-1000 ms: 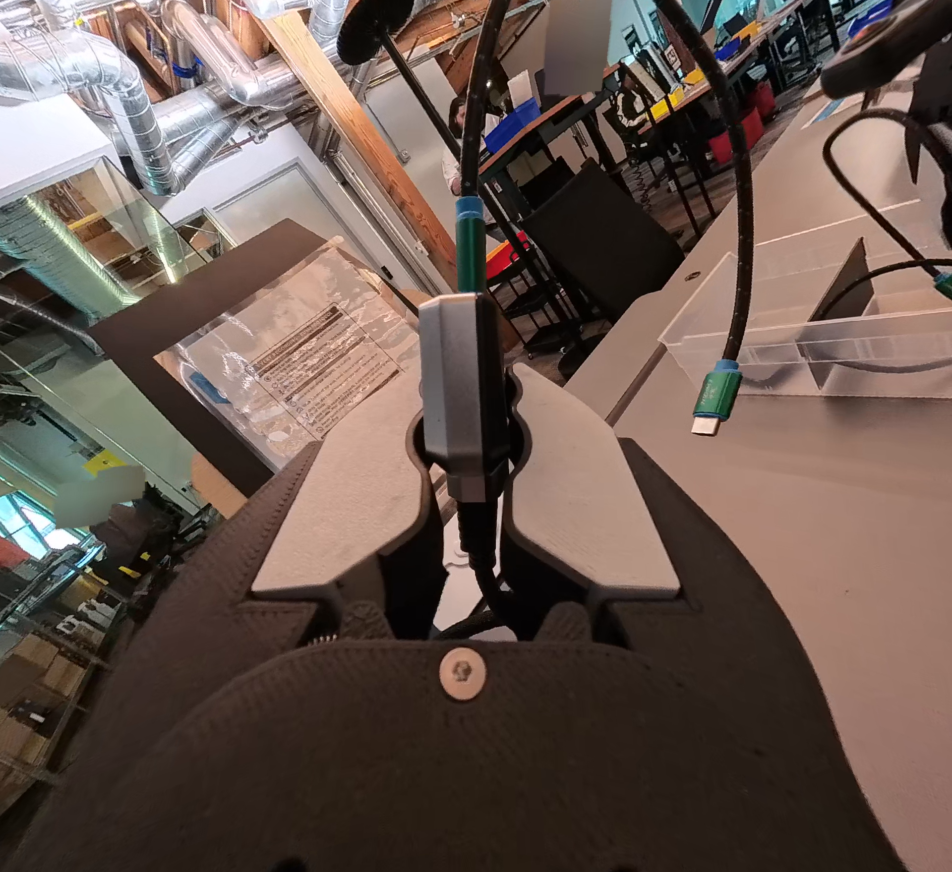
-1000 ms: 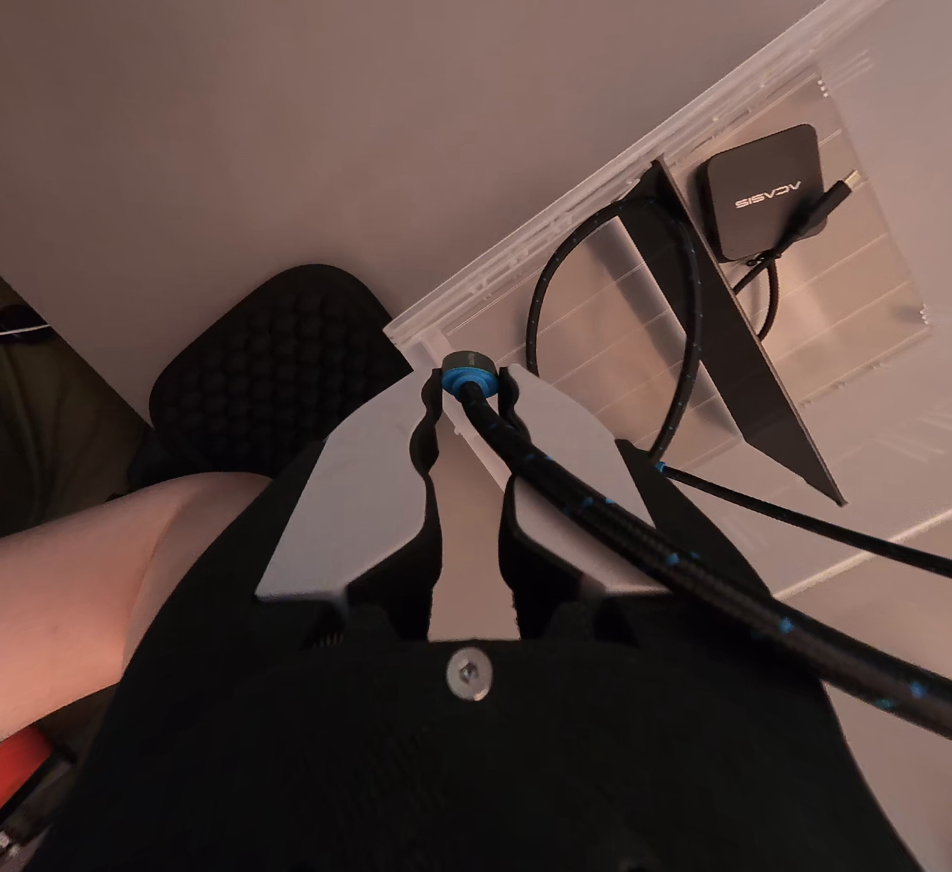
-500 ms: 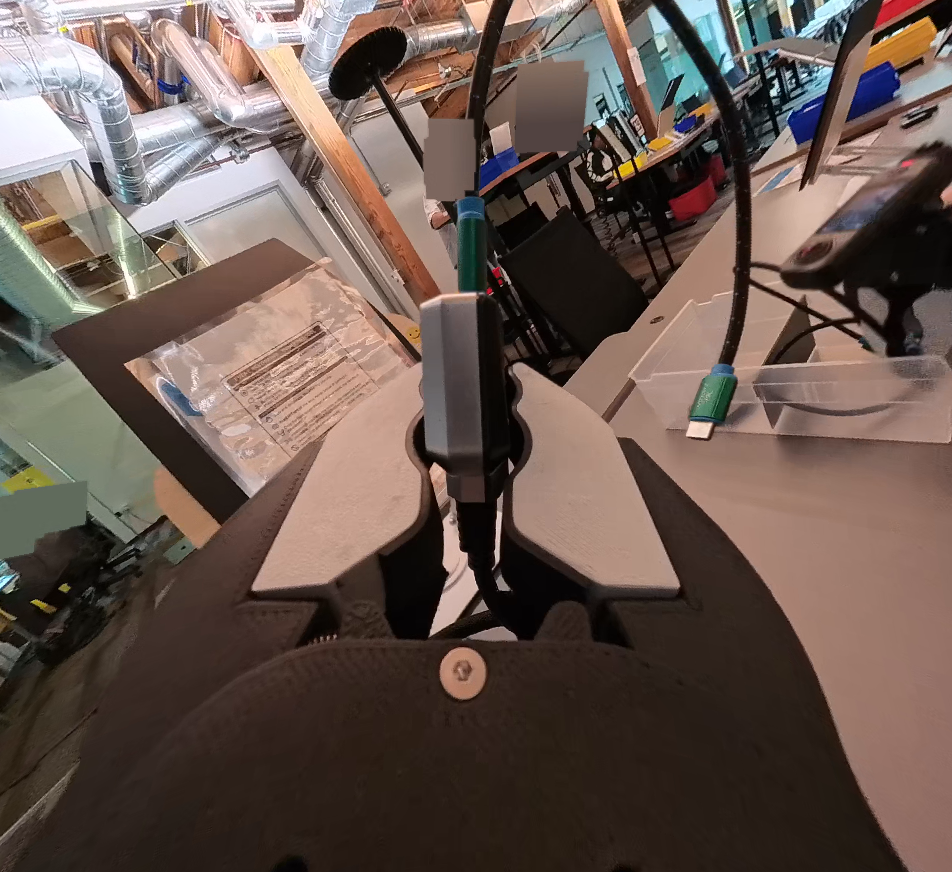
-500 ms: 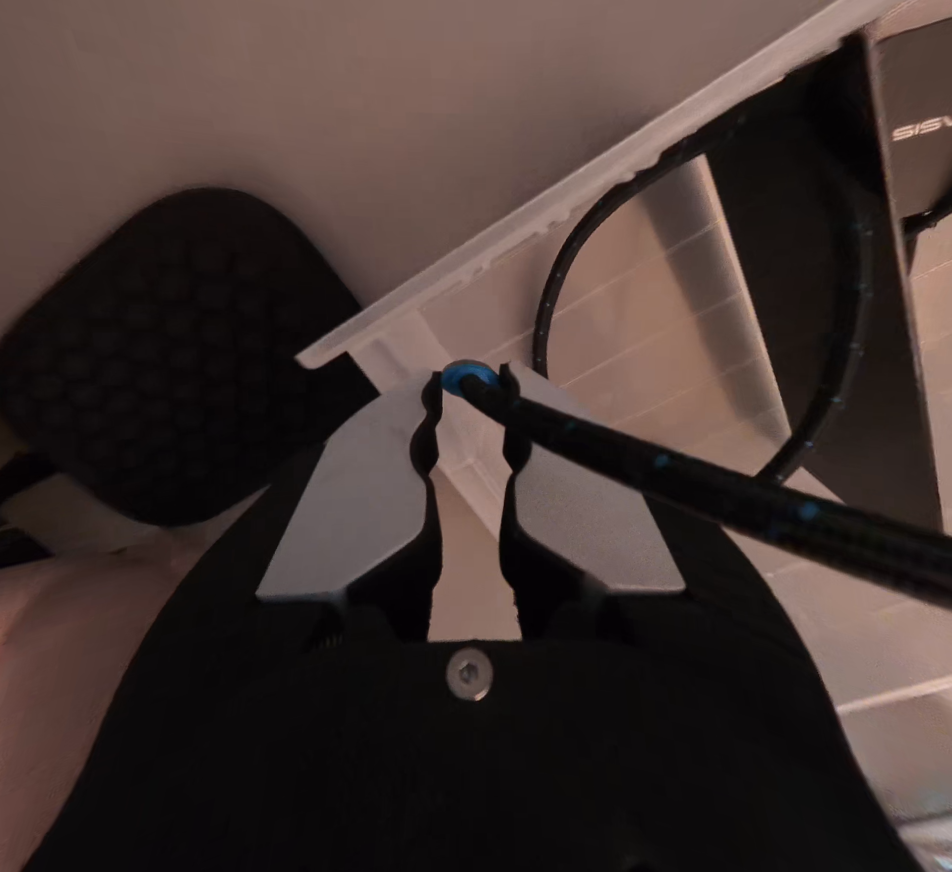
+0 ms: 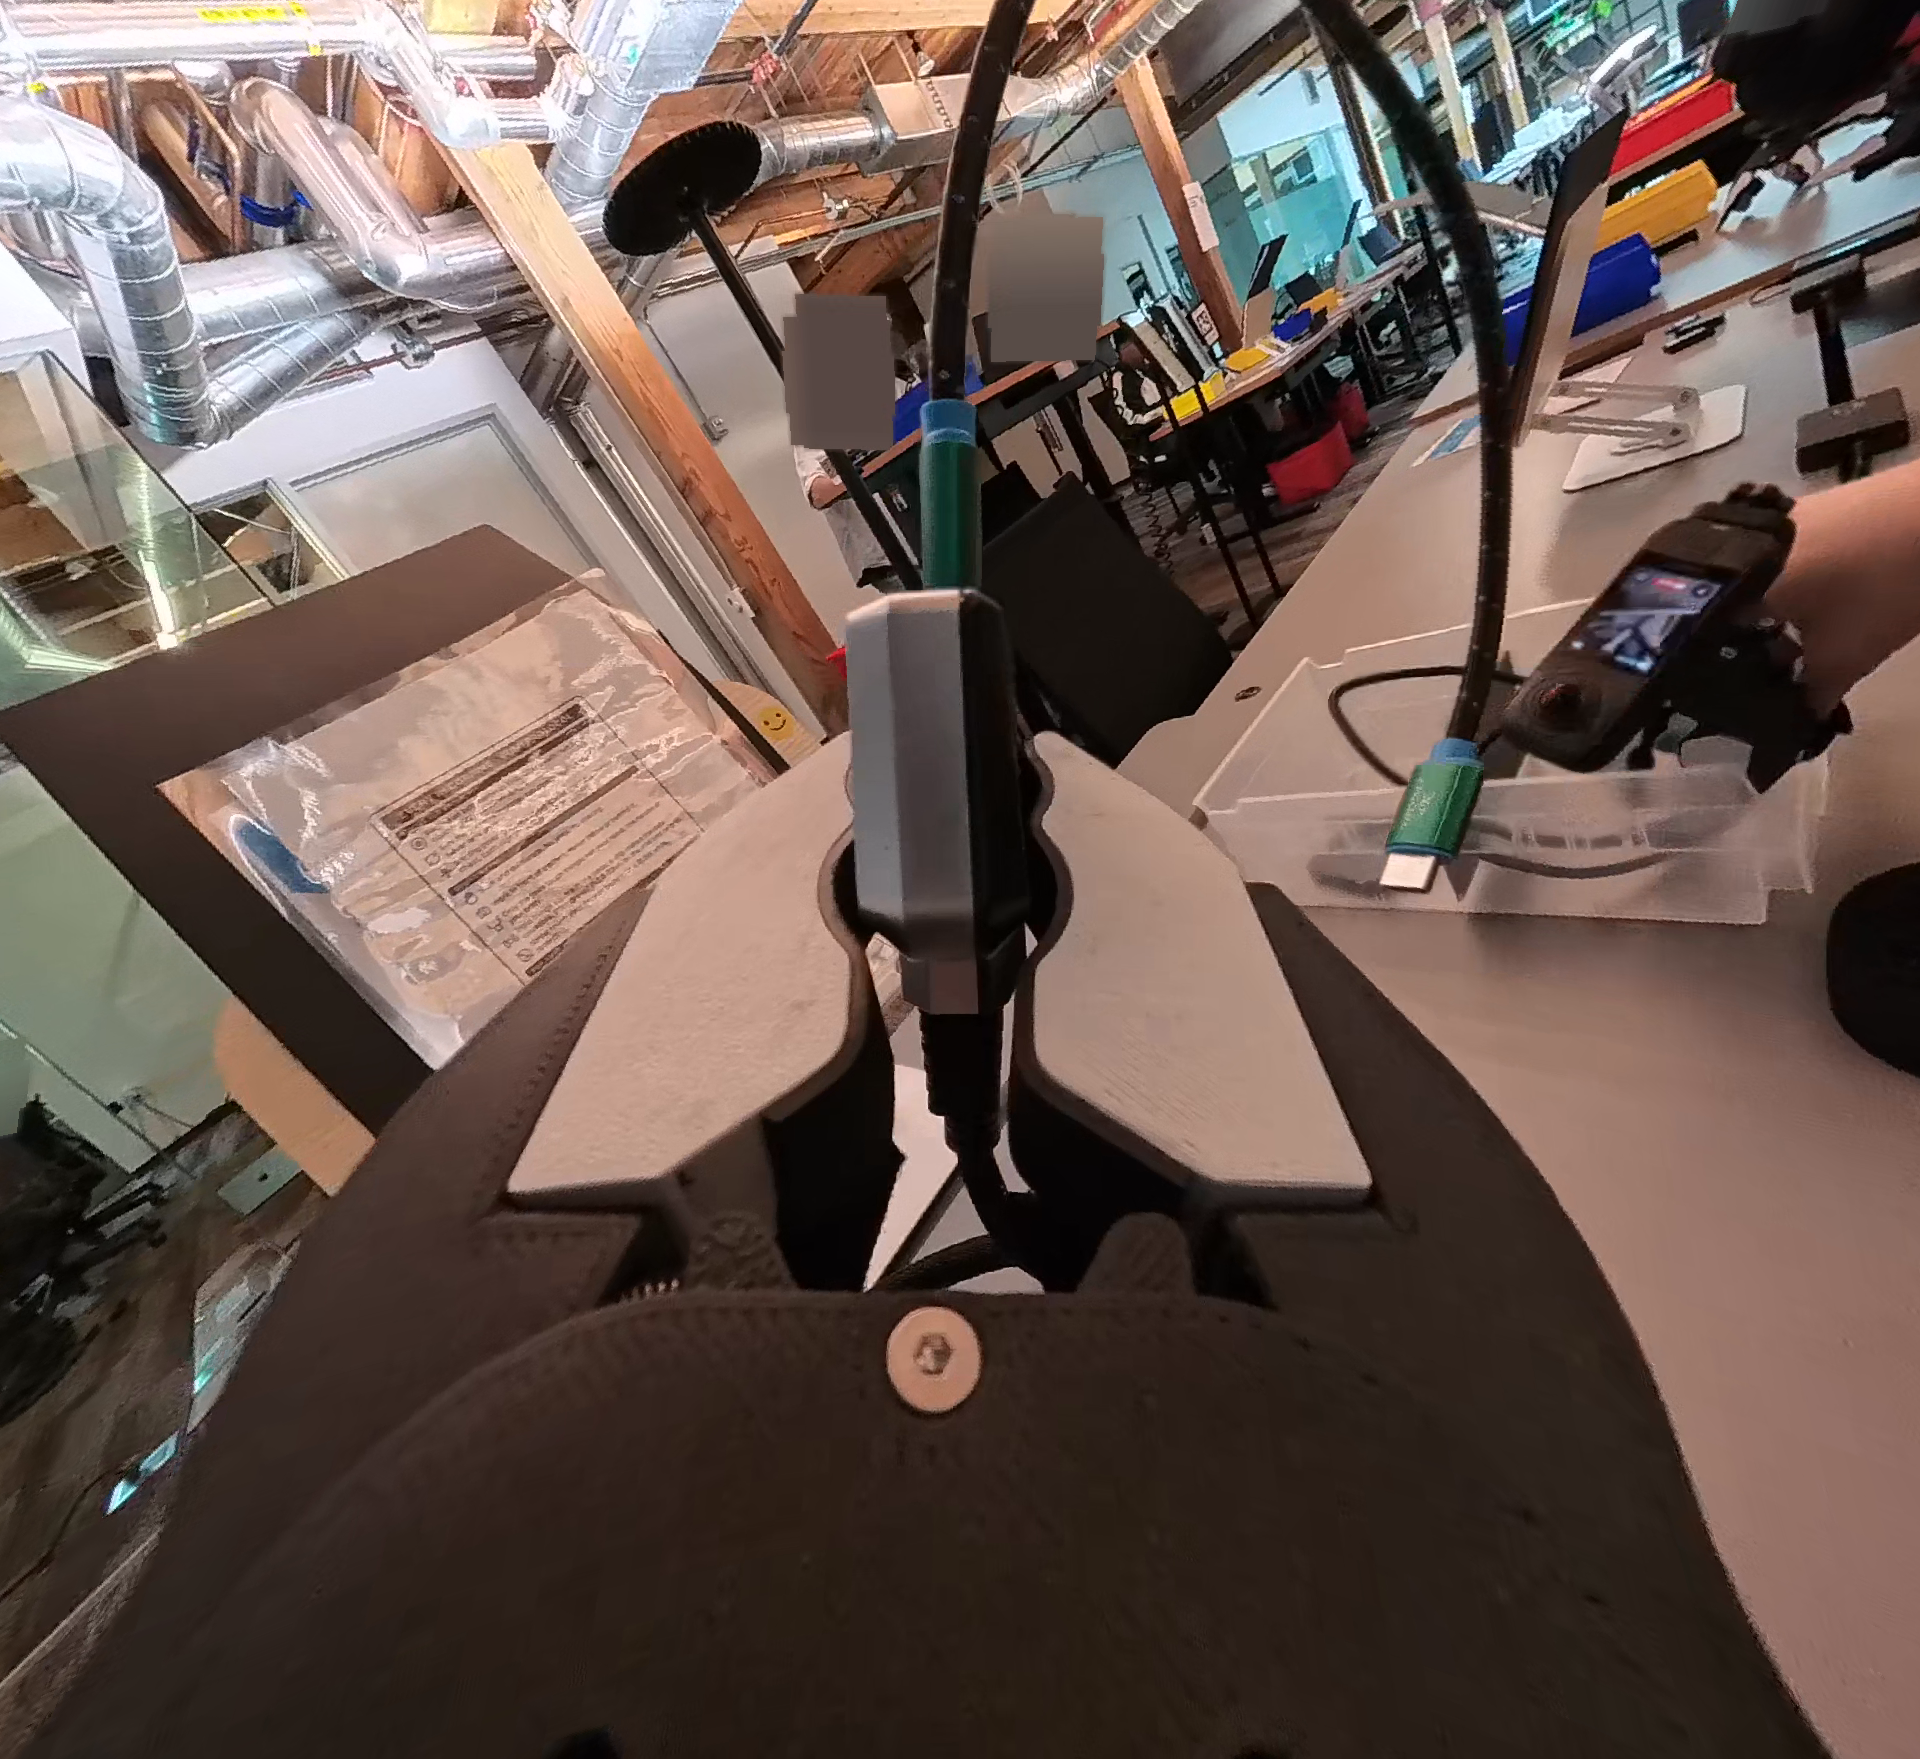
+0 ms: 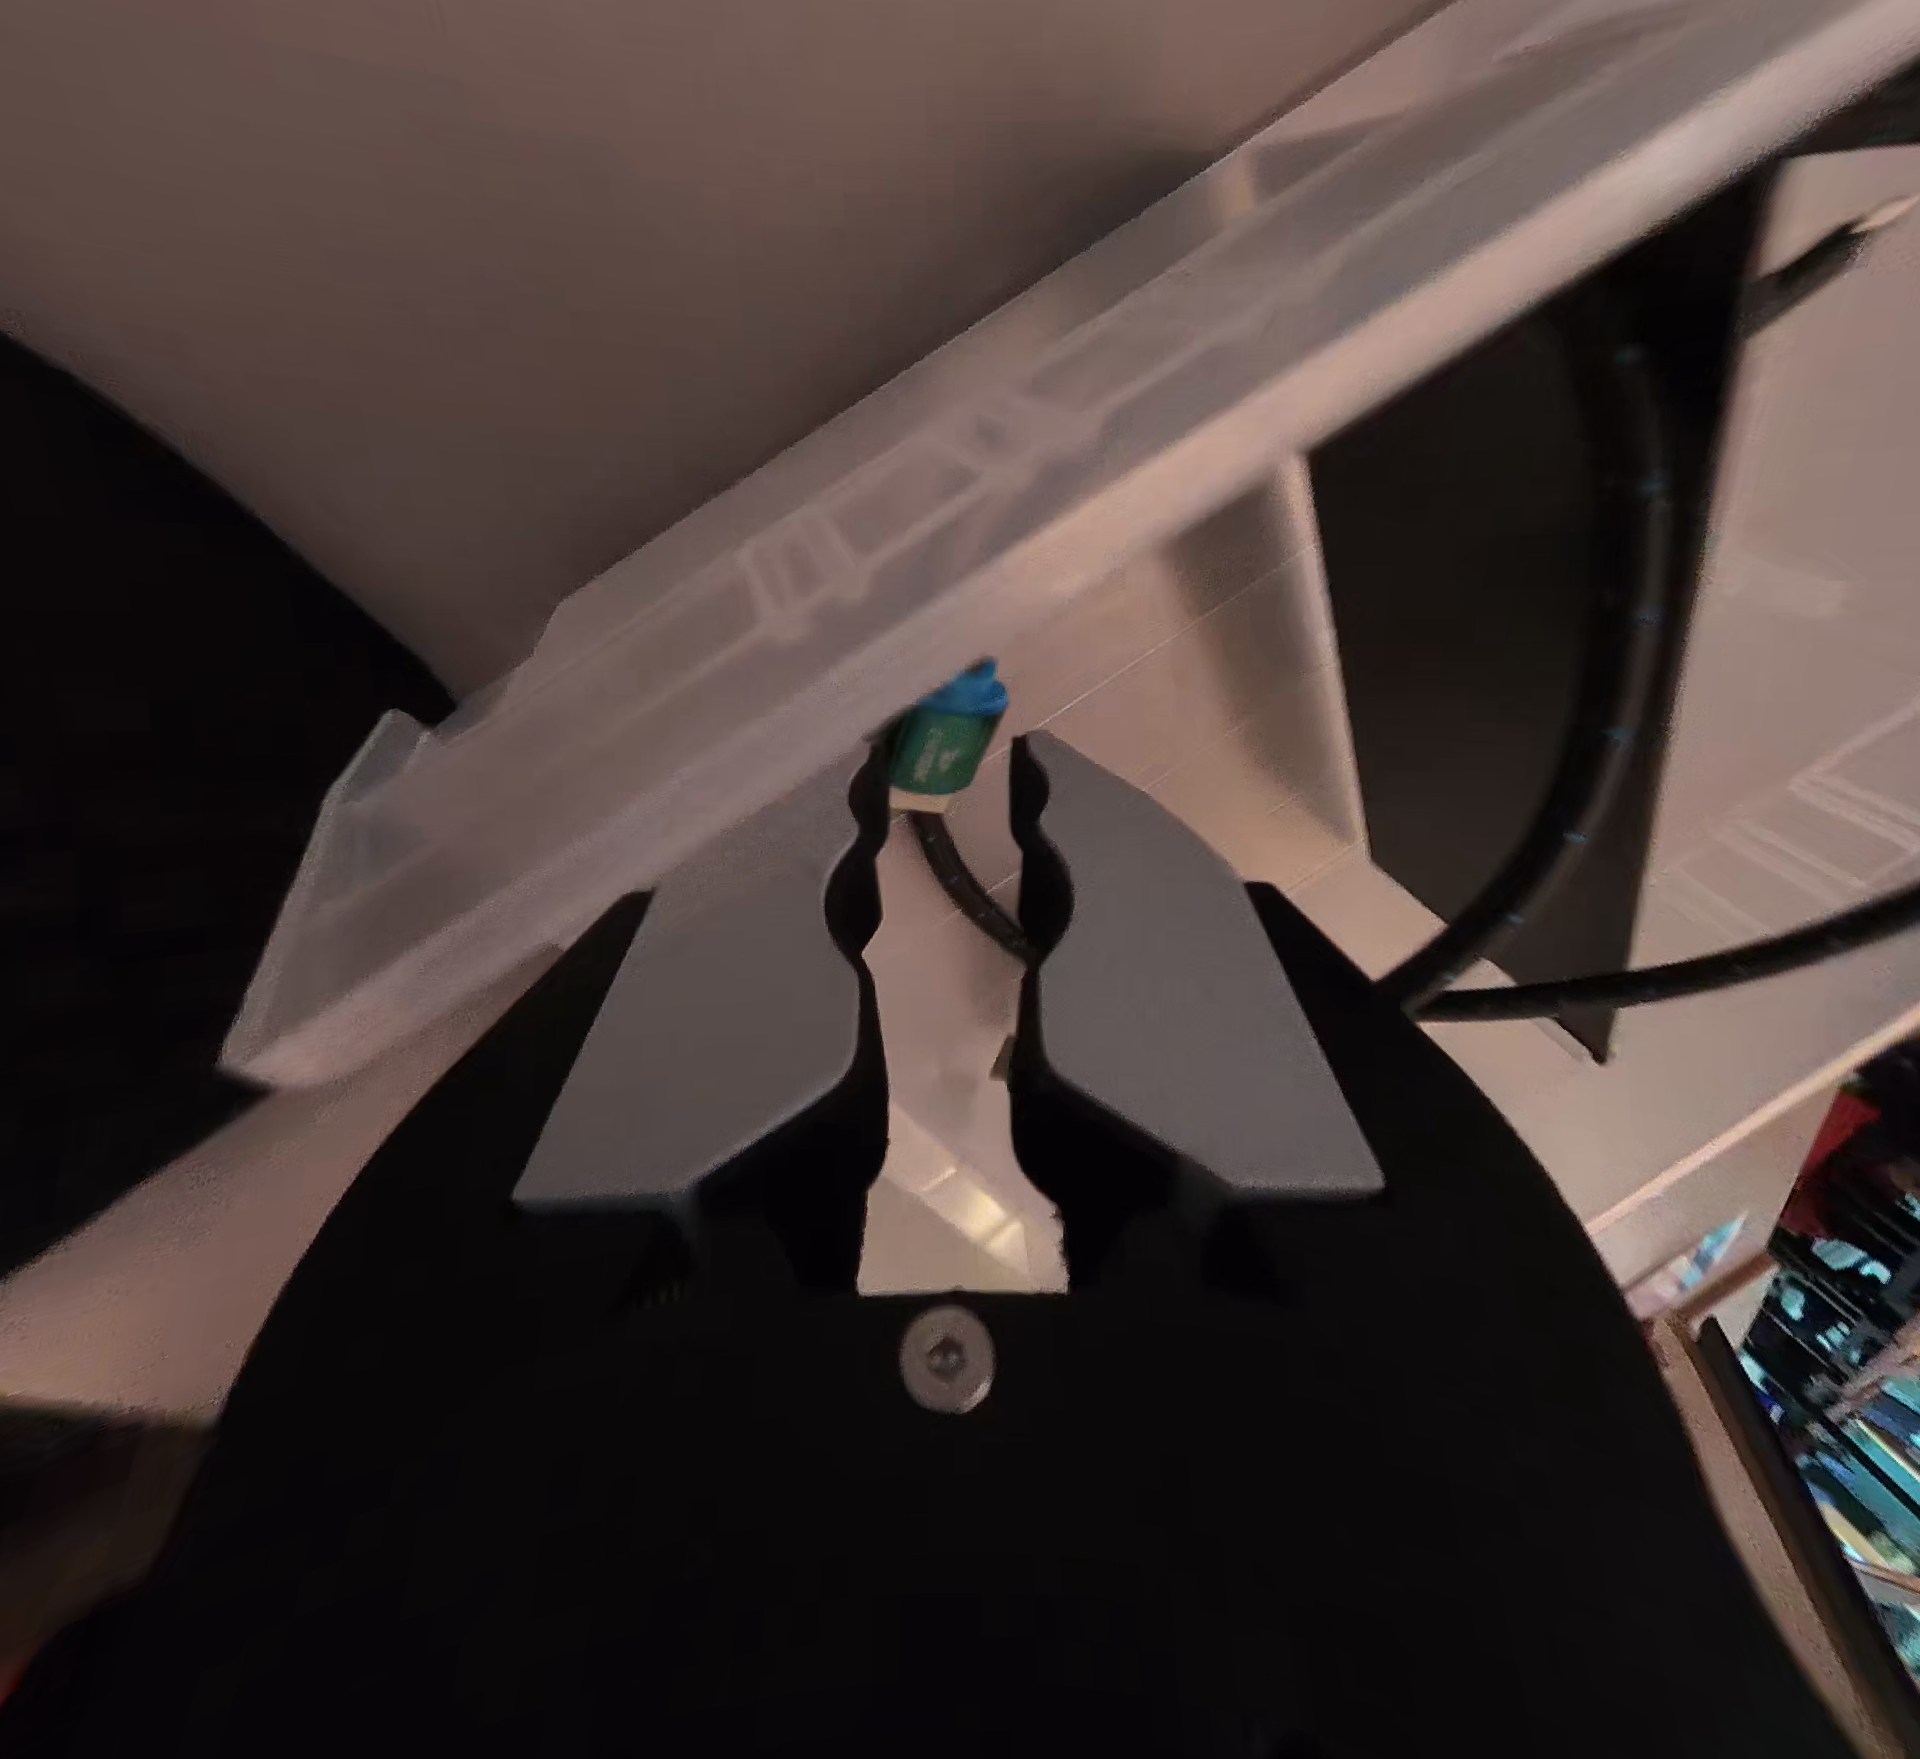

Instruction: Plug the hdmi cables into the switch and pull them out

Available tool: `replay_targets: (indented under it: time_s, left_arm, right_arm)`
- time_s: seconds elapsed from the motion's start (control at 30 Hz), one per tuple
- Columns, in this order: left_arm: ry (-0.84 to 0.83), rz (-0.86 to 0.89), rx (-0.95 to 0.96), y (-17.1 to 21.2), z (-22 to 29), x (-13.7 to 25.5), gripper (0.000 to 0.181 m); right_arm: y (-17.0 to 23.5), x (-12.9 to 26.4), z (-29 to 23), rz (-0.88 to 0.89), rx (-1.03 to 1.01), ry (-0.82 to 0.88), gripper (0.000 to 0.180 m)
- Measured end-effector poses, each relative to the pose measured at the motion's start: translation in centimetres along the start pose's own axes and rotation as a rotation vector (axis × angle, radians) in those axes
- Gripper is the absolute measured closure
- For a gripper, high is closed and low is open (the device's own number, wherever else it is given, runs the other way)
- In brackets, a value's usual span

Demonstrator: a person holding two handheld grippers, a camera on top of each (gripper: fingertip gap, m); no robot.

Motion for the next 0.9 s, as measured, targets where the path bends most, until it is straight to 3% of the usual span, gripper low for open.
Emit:
replay_targets:
  time_s: [0.03, 0.3, 0.5, 0.9]
  left_arm:
    - [0.001, 0.007, 0.000, -0.1, 0.0, 0.1, 0.159]
    - [0.018, 0.056, 0.031, -0.9, -0.6, 1.2, 0.159]
    - [0.008, 0.073, 0.034, -1.2, -1.0, 1.7, 0.160]
    - [0.000, 0.075, 0.034, -1.3, -1.3, 2.0, 0.159]
  right_arm:
    - [-0.1, 0.2, 0.2, 0.052, -0.022, 0.029, 0.152]
    - [2.2, 1.6, 0.5, 0.215, -0.068, 0.181, 0.149]
    - [2.6, 2.7, -0.7, 0.288, 0.001, 0.085, 0.147]
    - [2.3, 4.1, -0.4, 0.416, -0.061, 0.007, 0.147]
Point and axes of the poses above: each gripper's, where its closed fingertips meet, x back along the fingers, y out of its underside, z = x × y across the jaws, the point moved 4 cm from there along x, back along the fingers, and after that the axes turned 9 degrees about -z, right-handed, at the moved point
